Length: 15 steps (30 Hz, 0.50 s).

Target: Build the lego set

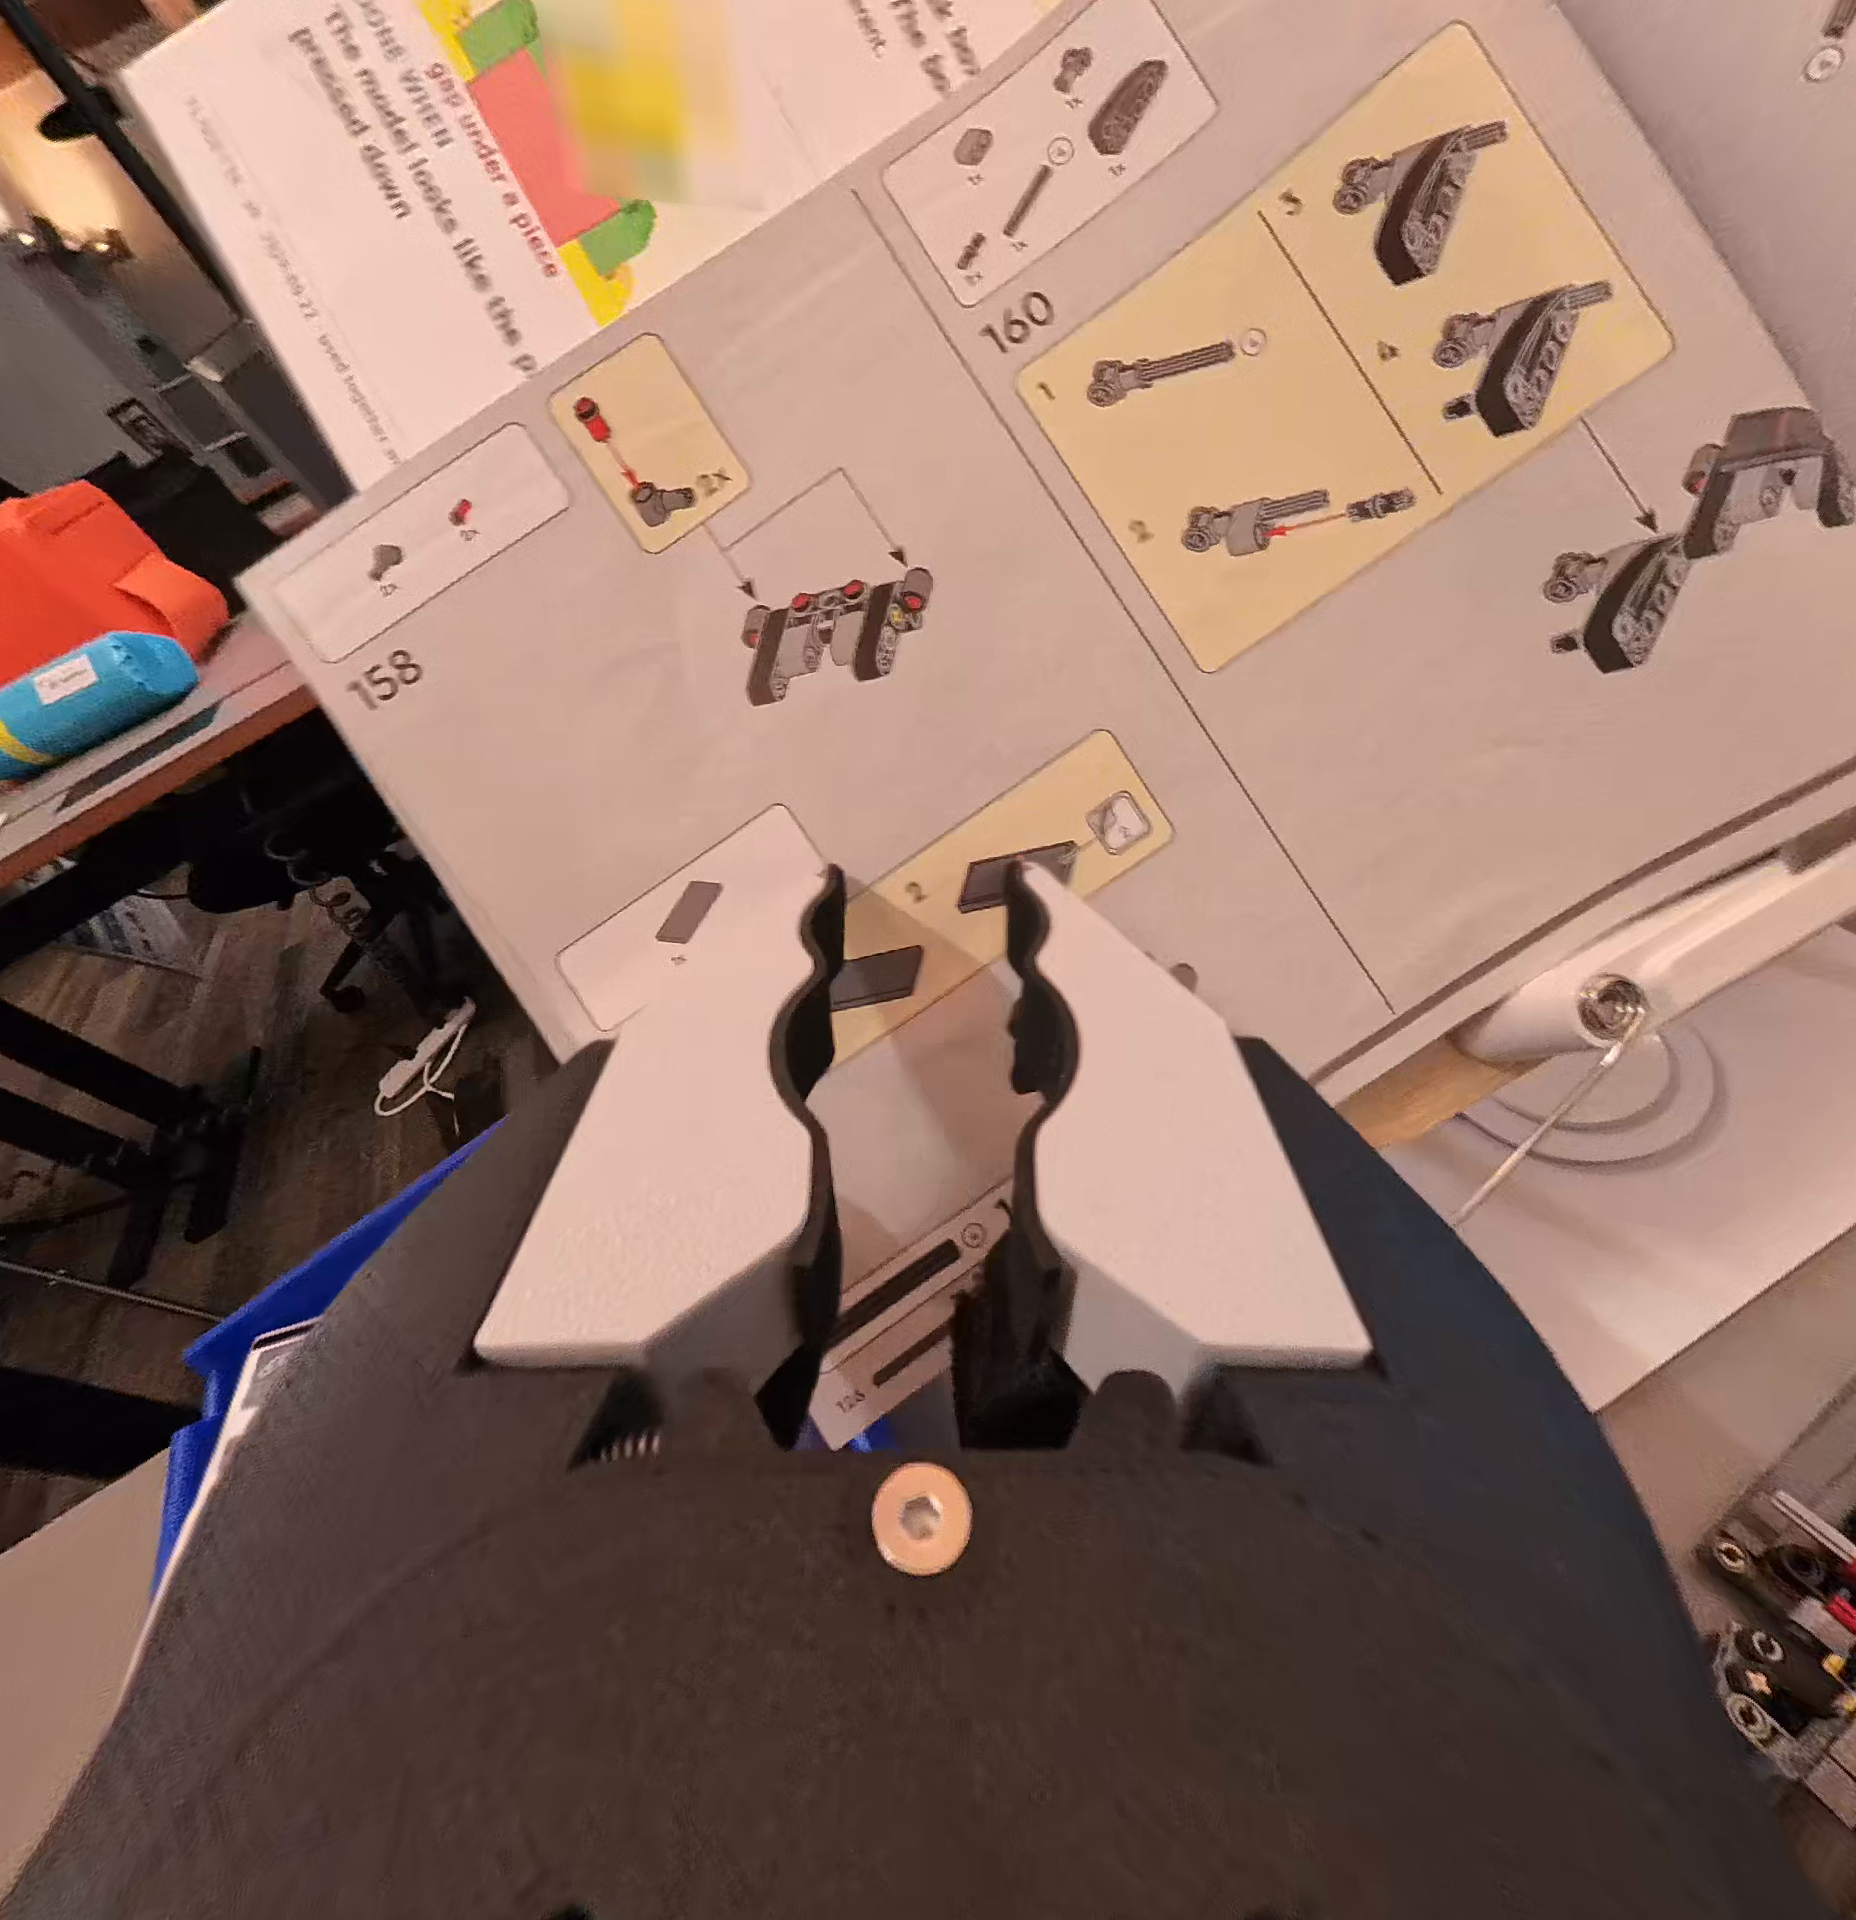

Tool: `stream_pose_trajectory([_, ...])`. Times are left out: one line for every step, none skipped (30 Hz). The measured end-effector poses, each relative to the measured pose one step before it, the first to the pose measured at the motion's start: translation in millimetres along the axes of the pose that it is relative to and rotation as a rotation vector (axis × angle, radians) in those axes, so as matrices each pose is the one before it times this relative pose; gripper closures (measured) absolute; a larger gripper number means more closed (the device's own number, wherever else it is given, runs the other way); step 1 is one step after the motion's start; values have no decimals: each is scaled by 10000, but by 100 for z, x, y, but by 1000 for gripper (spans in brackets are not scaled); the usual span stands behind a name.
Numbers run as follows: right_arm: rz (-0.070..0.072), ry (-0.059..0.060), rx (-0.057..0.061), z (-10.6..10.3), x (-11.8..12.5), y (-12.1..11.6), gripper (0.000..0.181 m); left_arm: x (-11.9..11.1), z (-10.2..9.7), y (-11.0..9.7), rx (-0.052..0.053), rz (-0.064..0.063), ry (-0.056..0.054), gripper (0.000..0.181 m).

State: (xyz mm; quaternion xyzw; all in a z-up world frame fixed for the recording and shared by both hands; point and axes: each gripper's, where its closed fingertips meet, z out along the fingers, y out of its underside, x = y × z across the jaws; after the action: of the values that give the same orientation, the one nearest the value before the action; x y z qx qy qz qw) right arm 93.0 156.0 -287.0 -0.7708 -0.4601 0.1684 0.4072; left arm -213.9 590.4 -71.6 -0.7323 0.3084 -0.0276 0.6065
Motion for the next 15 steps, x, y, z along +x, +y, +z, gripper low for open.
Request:
stream_pose_trajectory([-21,24,8,-7,9,-7,157,-413,-203,-308,164,-125,-107,153])
stream_pose_trajectory([-22,22,10,-11,-1,-7,157,-650,-265,-810,459,-271,-123,144])
stream_pose_trajectory([-16,7,3,-1,-2,-5,158,-964,-176,-818,438,-327,-230,130])
stream_pose_trajectory([-9,-11,-2,0,-23,-1,158,-1135,194,-312,39,-291,-286,112])
stream_pose_trajectory([2,-25,1,-1,-23,1,158,-751,515,258,-296,-121,-77,104])
stream_pose_trajectory([8,-30,0,9,-30,-5,158,-171,596,550,-360,-78,204,105])
stream_pose_trajectory([2,-15,0,-7,-18,6,158,28,487,427,-220,-112,211,105])
stream_pose_trajectory([2,1,2,0,9,-13,158,123,211,0,27,-266,213,108])
stream_pose_trajectory([5,11,7,-2,17,-4,157,69,99,49,-15,-105,86,110])
stream_pose_trajectory([5,16,6,-8,25,-11,158,187,19,38,-18,2,94,114])
stream_pose_trajectory([4,14,6,-8,24,-10,158,186,-22,-44,32,28,23,118])
stream_pose_trajectory([0,6,8,-5,5,-4,158,315,-55,-76,66,192,7,123])
stream_pose_trajectory([-3,-3,9,-11,-5,-12,158,355,-39,-53,58,243,5,130])
stream_pose_trajectory([-4,-11,6,-8,-7,-10,158,221,5,-14,28,105,-19,135])
stream_pose_trajectory([0,-21,1,1,-30,-2,158,108,54,7,17,-73,6,138])
